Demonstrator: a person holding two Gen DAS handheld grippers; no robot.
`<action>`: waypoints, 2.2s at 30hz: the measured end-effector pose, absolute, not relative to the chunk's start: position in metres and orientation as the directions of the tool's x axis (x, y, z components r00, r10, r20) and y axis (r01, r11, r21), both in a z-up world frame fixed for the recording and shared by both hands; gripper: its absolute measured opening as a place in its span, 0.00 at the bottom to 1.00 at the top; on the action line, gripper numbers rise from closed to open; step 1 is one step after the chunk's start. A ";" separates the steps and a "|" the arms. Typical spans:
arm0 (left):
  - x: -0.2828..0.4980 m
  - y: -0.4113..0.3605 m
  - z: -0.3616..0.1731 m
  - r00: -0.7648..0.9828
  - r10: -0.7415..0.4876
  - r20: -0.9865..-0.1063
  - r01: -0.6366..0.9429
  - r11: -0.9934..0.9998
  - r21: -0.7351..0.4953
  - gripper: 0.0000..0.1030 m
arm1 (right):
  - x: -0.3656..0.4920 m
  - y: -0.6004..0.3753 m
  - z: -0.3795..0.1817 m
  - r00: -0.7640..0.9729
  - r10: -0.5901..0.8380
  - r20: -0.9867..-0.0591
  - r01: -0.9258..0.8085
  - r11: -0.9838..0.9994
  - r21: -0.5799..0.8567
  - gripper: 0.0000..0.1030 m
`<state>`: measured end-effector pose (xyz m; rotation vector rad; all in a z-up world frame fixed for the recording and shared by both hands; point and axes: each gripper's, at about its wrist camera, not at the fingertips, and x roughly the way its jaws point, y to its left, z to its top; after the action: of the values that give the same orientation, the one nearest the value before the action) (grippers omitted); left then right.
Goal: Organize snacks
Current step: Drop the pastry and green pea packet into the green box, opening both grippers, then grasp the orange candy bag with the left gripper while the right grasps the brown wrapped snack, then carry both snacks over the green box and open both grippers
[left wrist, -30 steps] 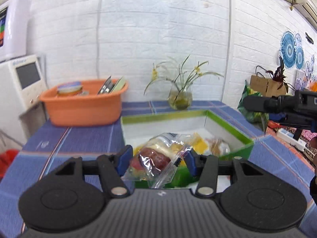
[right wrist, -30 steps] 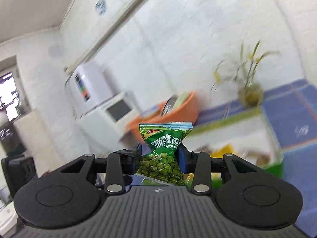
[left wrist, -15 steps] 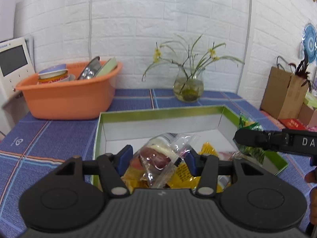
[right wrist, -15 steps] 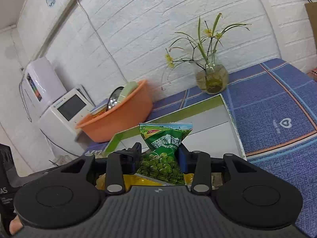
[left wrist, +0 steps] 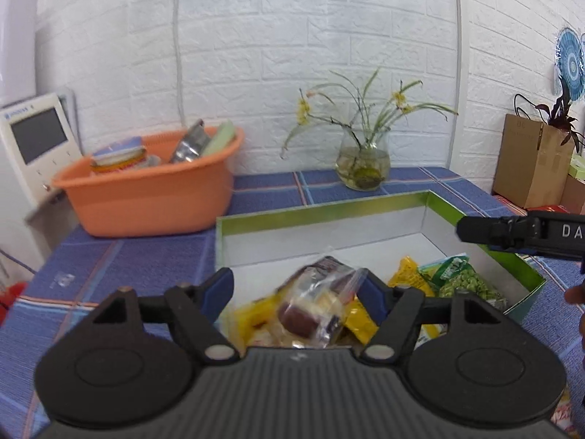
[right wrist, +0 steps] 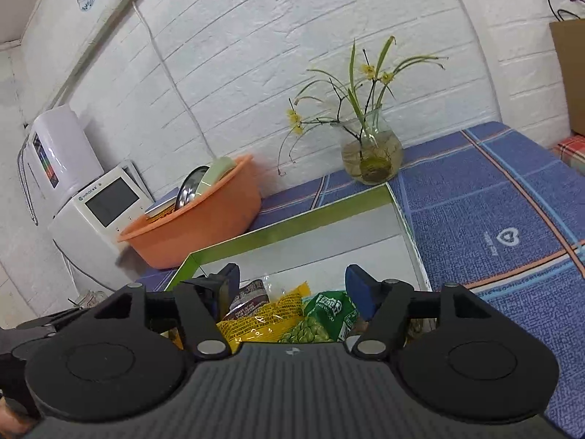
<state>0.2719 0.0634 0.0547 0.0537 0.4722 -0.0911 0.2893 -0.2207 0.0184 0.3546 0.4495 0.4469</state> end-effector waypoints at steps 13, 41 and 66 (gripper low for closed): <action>0.200 0.146 0.031 0.864 0.034 -0.502 -0.057 0.998 -0.031 0.79 | 0.241 -0.220 0.037 0.753 0.546 -0.369 -0.409 0.826 0.388 1.00; 0.187 0.119 -0.025 0.803 -0.034 -0.595 0.022 0.999 -0.027 0.60 | 0.150 -0.173 -0.024 0.797 0.302 -0.524 -0.385 0.921 -0.055 0.78; 0.123 0.106 0.023 0.847 -0.146 -0.511 0.108 0.989 -0.103 0.56 | 0.116 -0.187 0.005 0.785 0.512 -0.349 -0.479 0.858 0.183 0.75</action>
<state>0.1227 0.1064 0.0233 -0.0708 0.5439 -0.1340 0.1157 -0.1865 0.0055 0.0865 0.4011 0.5353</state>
